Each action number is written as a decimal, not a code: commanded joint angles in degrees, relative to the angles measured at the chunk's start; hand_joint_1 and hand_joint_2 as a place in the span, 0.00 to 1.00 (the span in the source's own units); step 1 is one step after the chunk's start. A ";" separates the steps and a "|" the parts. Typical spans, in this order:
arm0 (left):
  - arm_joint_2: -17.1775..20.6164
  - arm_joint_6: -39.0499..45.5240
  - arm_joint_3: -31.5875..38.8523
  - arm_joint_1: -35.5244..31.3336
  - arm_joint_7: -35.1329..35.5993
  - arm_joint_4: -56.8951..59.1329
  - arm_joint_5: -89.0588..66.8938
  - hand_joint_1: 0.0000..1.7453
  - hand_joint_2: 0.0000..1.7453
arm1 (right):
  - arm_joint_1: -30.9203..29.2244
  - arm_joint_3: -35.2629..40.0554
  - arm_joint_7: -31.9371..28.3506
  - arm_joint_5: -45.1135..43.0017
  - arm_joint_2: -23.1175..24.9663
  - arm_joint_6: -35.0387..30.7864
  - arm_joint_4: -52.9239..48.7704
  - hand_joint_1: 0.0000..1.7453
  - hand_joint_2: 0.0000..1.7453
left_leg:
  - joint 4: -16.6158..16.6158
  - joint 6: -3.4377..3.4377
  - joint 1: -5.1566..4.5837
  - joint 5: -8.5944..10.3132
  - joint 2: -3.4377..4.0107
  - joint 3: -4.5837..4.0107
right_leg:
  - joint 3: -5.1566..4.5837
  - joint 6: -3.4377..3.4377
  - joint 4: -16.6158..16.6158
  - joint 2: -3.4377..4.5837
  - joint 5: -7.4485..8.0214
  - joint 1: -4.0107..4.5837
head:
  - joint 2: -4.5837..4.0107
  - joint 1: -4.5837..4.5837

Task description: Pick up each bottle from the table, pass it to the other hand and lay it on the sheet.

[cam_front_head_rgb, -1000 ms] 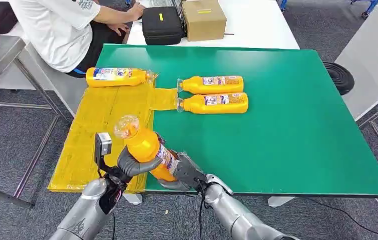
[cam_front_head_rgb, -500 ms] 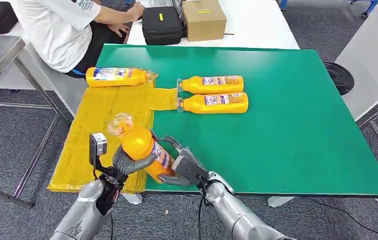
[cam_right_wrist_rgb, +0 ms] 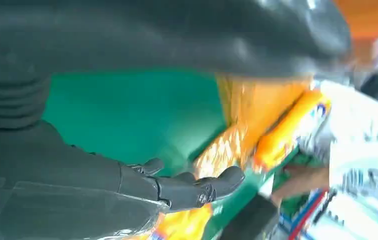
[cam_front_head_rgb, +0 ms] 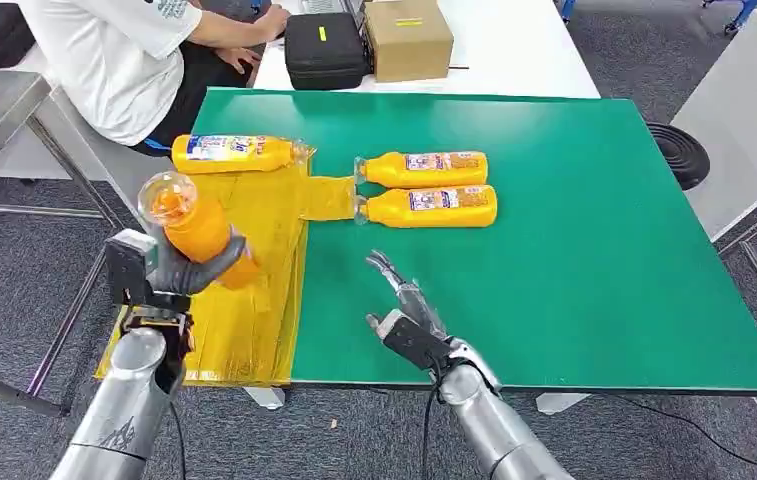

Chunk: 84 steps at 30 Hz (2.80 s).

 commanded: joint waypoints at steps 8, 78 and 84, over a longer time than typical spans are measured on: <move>1.17 3.18 2.10 -4.88 0.58 0.01 -7.90 1.00 1.00 | 2.72 -6.48 0.89 0.81 -1.50 0.64 -8.76 0.00 0.00 | 0.01 -0.03 0.01 -0.04 0.00 0.08 | 0.10 -0.12 0.00 -0.07 -0.06 0.03 | 0.00 -0.02; 12.17 -19.38 -34.88 -23.09 -1.38 43.81 -48.97 0.02 1.00 | 2.50 -11.43 -1.09 -3.69 -1.78 1.28 -8.13 0.00 1.00 | -0.06 -0.14 0.03 0.07 0.19 0.29 | 0.18 -0.27 -0.01 0.12 0.12 0.14 | 0.00 -0.02; 11.48 -19.76 -34.94 -23.39 -2.29 45.12 -46.97 0.01 1.00 | 2.49 -11.03 -1.12 -3.57 -1.86 0.89 -8.06 0.00 1.00 | -0.08 -0.14 0.04 0.03 0.19 0.42 | 0.36 -0.33 -0.06 0.07 0.08 0.17 | 0.00 0.00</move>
